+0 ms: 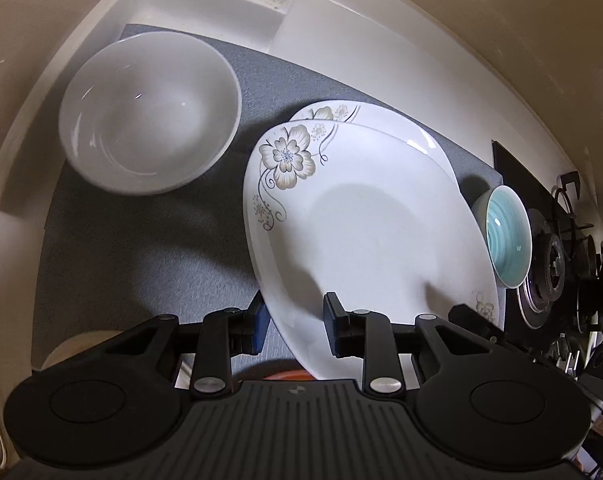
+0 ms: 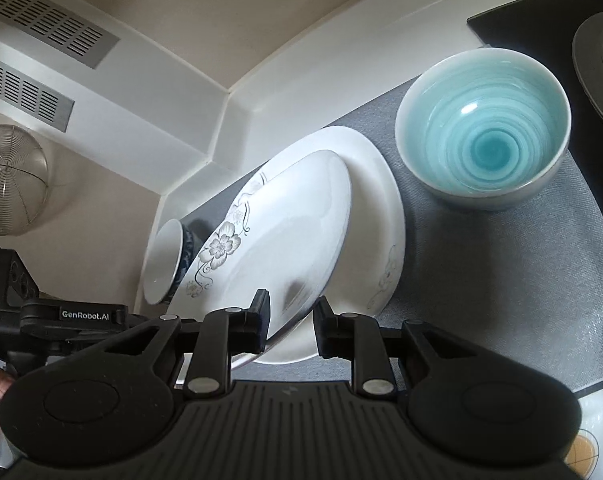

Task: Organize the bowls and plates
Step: 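Lower the plate onto the other plate and open both grippers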

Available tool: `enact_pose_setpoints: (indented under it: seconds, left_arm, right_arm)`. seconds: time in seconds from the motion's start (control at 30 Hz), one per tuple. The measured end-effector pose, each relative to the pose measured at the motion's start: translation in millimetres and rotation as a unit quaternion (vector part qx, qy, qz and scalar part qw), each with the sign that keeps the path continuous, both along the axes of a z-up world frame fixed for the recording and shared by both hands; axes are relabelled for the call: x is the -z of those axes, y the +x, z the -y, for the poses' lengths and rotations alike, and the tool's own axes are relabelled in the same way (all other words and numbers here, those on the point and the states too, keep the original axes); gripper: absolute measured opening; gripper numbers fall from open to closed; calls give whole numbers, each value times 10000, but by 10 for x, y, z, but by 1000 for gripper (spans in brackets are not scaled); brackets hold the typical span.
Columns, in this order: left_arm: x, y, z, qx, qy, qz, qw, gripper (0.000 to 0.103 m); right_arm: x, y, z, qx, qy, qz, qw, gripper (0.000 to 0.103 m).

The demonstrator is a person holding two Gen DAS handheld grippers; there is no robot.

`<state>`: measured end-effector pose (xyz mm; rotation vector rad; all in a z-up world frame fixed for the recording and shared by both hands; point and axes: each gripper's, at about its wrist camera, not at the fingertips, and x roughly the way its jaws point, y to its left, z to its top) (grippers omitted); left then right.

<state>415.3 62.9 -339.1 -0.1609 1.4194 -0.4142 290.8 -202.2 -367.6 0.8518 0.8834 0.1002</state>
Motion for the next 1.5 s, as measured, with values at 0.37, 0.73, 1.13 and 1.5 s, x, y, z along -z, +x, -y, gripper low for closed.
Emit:
enact_pose_setpoints:
  seconds: [0.37, 0.73, 1.13, 1.5]
  left_arm:
    - [153, 87, -116, -163, -222, -292, 9992, 18]
    - [36, -142, -329, -291, -579, -98, 9979, 13]
    - [191, 0, -269, -240, -421, -26, 9988, 9]
    - [138, -39, -233, 49, -349, 251, 9991, 10]
  right_arm:
    - [78, 35, -20, 152, -271, -344, 9989, 21]
    - [-7, 174, -137, -119, -920, -674, 9934, 29]
    - [-104, 95, -180, -164, -1700, -970, 9805, 40]
    - [-22, -18, 57, 534, -971, -709, 9913, 39]
